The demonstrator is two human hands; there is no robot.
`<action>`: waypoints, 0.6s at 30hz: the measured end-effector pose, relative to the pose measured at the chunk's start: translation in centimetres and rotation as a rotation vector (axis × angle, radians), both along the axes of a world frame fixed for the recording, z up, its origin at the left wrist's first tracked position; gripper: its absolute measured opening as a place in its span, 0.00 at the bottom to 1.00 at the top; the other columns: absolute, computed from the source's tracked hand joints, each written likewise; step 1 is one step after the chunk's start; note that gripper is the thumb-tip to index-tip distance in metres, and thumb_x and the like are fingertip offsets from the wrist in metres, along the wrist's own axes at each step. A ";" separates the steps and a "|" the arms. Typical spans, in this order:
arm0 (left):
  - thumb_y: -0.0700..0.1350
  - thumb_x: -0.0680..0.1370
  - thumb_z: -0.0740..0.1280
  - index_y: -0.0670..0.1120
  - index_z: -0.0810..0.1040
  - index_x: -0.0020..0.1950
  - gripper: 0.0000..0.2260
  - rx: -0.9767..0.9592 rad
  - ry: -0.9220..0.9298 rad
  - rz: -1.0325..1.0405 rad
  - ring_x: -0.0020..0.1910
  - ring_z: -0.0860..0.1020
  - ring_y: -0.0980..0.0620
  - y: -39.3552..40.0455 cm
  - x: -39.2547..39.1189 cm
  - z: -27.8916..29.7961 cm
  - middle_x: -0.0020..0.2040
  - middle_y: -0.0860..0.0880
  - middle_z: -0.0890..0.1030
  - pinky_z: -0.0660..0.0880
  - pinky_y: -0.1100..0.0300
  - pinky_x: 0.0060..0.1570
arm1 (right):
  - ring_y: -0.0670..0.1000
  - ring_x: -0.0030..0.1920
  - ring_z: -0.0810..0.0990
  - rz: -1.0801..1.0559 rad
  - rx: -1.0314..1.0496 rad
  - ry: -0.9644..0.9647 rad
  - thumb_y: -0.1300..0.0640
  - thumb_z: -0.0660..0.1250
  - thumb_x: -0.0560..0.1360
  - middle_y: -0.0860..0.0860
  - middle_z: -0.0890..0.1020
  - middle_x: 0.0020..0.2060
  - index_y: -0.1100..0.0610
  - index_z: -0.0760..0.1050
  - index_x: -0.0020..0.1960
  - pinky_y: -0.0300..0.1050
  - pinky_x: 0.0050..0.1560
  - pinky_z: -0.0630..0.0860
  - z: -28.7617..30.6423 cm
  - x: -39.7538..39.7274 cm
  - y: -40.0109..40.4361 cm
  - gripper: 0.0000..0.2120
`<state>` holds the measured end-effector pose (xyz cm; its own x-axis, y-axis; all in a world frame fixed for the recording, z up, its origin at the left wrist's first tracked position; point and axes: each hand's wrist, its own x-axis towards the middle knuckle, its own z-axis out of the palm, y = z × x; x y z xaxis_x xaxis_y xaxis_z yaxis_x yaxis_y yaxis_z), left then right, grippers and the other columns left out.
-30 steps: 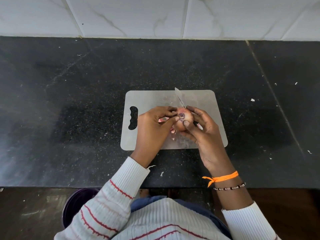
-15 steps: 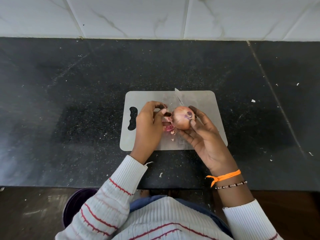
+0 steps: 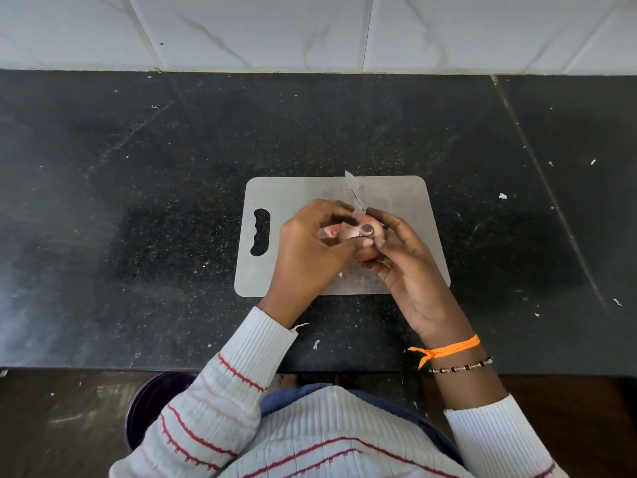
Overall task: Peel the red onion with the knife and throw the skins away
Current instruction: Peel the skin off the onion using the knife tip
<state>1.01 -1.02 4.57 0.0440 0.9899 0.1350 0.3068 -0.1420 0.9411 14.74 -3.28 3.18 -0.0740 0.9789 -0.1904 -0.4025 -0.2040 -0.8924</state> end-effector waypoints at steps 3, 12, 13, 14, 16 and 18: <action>0.40 0.67 0.76 0.47 0.81 0.44 0.09 -0.021 -0.001 0.037 0.44 0.80 0.62 0.1 0.1 -0.2 0.45 0.53 0.82 0.78 0.66 0.43 | 0.44 0.46 0.81 -0.007 0.009 -0.015 0.68 0.57 0.77 0.51 0.81 0.50 0.56 0.72 0.60 0.35 0.41 0.77 0.0 0.0 0.0 0.15; 0.37 0.73 0.69 0.45 0.82 0.46 0.05 -0.018 0.022 0.089 0.43 0.80 0.61 0.1 -0.1 -0.1 0.42 0.56 0.81 0.78 0.63 0.47 | 0.47 0.49 0.80 -0.022 -0.002 -0.046 0.66 0.58 0.77 0.50 0.80 0.52 0.52 0.75 0.57 0.36 0.40 0.77 -0.3 0.3 0.2 0.14; 0.38 0.73 0.69 0.46 0.82 0.46 0.05 -0.012 0.024 0.095 0.43 0.80 0.61 0.1 -0.1 -0.1 0.42 0.56 0.81 0.78 0.64 0.46 | 0.46 0.49 0.81 -0.023 0.004 -0.039 0.66 0.58 0.77 0.51 0.80 0.53 0.52 0.74 0.57 0.36 0.40 0.77 -0.3 0.3 0.2 0.14; 0.39 0.73 0.70 0.46 0.82 0.45 0.04 -0.003 0.032 0.094 0.44 0.80 0.61 -0.1 0.0 0.0 0.42 0.55 0.82 0.77 0.66 0.45 | 0.46 0.48 0.81 -0.023 0.009 -0.026 0.66 0.58 0.76 0.51 0.80 0.53 0.53 0.74 0.58 0.36 0.41 0.77 -0.3 0.4 0.2 0.14; 0.41 0.71 0.73 0.47 0.82 0.44 0.04 0.034 0.062 0.086 0.45 0.80 0.62 -0.3 0.3 0.1 0.44 0.54 0.82 0.76 0.68 0.43 | 0.45 0.48 0.82 -0.024 0.022 -0.007 0.66 0.59 0.76 0.52 0.80 0.53 0.55 0.73 0.59 0.36 0.42 0.78 -0.3 0.3 0.2 0.14; 0.41 0.69 0.74 0.47 0.82 0.44 0.06 0.067 0.094 0.097 0.45 0.80 0.61 -0.5 0.5 0.1 0.44 0.54 0.82 0.78 0.64 0.43 | 0.45 0.48 0.82 -0.030 0.034 -0.017 0.67 0.60 0.76 0.52 0.80 0.54 0.55 0.72 0.60 0.36 0.42 0.77 -0.4 0.2 0.2 0.15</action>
